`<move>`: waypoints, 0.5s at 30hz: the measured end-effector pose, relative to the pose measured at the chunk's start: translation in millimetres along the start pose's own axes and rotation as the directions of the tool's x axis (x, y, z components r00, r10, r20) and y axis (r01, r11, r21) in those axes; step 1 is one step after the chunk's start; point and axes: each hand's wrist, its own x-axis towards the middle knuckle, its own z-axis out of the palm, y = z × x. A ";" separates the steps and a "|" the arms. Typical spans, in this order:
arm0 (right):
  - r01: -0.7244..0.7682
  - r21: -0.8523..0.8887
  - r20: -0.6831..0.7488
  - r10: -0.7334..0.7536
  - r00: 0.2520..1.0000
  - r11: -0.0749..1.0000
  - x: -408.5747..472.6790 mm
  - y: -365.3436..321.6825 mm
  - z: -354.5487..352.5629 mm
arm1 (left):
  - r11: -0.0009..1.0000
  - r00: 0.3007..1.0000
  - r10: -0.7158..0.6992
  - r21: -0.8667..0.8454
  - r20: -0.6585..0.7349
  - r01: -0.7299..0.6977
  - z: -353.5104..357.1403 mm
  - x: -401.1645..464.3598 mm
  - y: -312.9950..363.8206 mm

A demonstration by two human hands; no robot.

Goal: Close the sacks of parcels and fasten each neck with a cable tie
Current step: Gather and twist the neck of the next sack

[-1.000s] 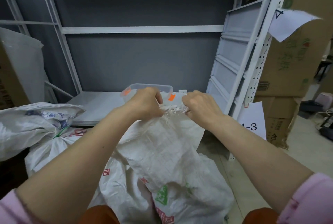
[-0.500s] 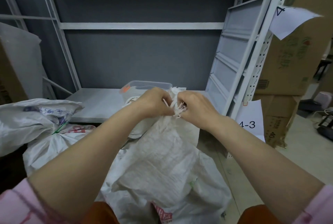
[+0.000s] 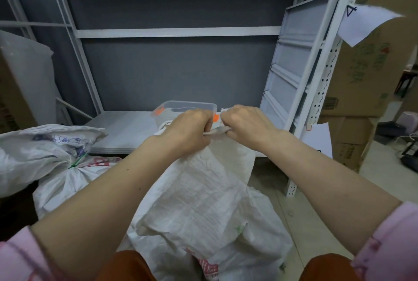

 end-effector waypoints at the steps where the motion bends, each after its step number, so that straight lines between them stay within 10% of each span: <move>1: -0.022 -0.002 -0.071 0.022 0.997 1.000 -1.4 1.0 3.7 | 0.998 0.999 -0.031 -0.045 0.039 0.032 -1.3 -0.6 0.9; 10: -0.056 0.128 -0.409 0.105 0.907 0.990 -19.9 -3.8 11.5 | 0.718 0.912 -0.158 -0.590 0.379 0.370 -18.4 6.6 11.0; 15: -0.332 0.485 0.112 0.319 0.941 0.809 -13.6 4.8 -2.3 | 0.865 0.952 -0.225 -0.409 0.206 0.293 2.4 9.6 21.9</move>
